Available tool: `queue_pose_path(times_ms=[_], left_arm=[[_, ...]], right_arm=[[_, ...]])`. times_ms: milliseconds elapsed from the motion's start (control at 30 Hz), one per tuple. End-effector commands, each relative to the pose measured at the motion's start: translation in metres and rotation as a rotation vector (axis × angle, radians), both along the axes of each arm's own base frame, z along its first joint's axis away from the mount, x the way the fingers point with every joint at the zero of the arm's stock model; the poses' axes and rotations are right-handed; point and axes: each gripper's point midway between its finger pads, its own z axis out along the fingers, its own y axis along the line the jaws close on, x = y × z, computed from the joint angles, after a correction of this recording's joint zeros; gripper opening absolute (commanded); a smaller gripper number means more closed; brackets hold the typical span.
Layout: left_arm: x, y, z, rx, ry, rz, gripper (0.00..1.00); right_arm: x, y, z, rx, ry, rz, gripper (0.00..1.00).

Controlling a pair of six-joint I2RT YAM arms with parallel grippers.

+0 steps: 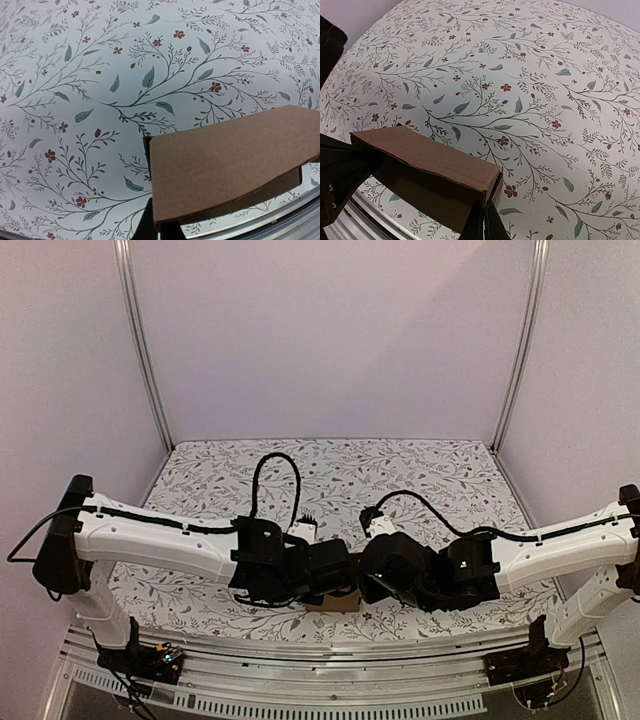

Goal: Fold the paper box

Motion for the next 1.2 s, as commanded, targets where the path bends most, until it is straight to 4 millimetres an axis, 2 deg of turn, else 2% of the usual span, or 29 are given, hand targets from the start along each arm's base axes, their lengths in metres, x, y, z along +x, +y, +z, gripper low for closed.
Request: queue_pose_path(times_ms=[0,133,300,433,667,867,1000,1067,1167], left_arm=[[-0.005,0.006,0.001,0.025,-0.015,-0.009,0.0],[-0.005,0.005,0.0,0.026,-0.016,-0.011,0.0],[-0.004,0.003,0.0,0.026,-0.018,-0.012,0.0],[-0.004,0.003,-0.002,0.035,-0.025,-0.013,0.0],[-0.002,0.005,-0.003,0.044,-0.036,-0.01,0.0],[-0.001,0.002,-0.004,0.043,-0.039,-0.016,0.0],[-0.001,0.001,-0.003,0.042,-0.04,-0.019,0.0],[-0.001,0.001,-0.003,0.041,-0.04,-0.021,0.0],[-0.001,0.001,-0.005,0.044,-0.038,-0.024,0.0]], right_arm=[[0.004,-0.01,0.0,-0.023,-0.014,-0.025,0.02],[0.002,-0.006,-0.003,-0.016,0.005,-0.016,0.02],[-0.006,0.009,-0.015,0.017,0.057,0.038,0.02],[-0.009,0.013,-0.014,0.022,0.057,0.072,0.05],[-0.008,0.0,0.021,0.04,-0.024,0.113,0.23],[-0.007,-0.012,0.066,0.114,-0.102,0.121,0.25],[0.0,-0.012,0.084,0.118,-0.153,0.1,0.15],[0.005,-0.006,0.086,0.109,-0.158,0.093,0.07],[0.012,0.004,0.083,0.099,-0.153,0.088,0.01]])
